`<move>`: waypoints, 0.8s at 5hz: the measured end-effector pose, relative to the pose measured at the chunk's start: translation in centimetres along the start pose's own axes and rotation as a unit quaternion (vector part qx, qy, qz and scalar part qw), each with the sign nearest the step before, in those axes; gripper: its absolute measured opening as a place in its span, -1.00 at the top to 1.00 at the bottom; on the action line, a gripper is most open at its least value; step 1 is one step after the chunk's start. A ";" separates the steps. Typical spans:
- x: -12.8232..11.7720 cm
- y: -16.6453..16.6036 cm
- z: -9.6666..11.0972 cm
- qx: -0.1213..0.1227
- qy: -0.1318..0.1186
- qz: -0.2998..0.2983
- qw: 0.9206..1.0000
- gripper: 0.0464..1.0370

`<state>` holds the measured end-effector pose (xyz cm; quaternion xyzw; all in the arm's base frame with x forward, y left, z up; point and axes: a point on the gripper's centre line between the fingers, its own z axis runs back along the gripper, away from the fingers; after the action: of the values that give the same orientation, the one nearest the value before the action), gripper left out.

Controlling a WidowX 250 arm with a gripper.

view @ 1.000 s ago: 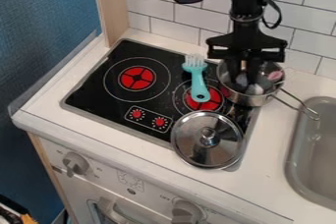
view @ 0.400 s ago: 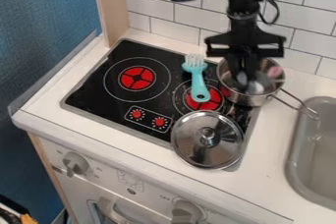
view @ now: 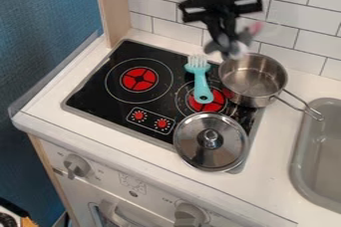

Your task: Take the thing out of the pot and put it on the left burner

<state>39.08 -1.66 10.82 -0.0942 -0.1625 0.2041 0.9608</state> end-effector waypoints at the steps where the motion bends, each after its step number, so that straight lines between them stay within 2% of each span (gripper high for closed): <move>1: 1.4 4.7 1.4 0.042 -0.030 0.081 0.995 0.85; 2: 2.3 9.3 1.9 0.081 -0.043 0.145 0.985 0.85; 4: 2.9 13.8 -0.4 0.133 -0.029 0.211 0.968 0.85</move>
<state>36.76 11.97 7.80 0.0081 -0.1379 0.4242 0.8949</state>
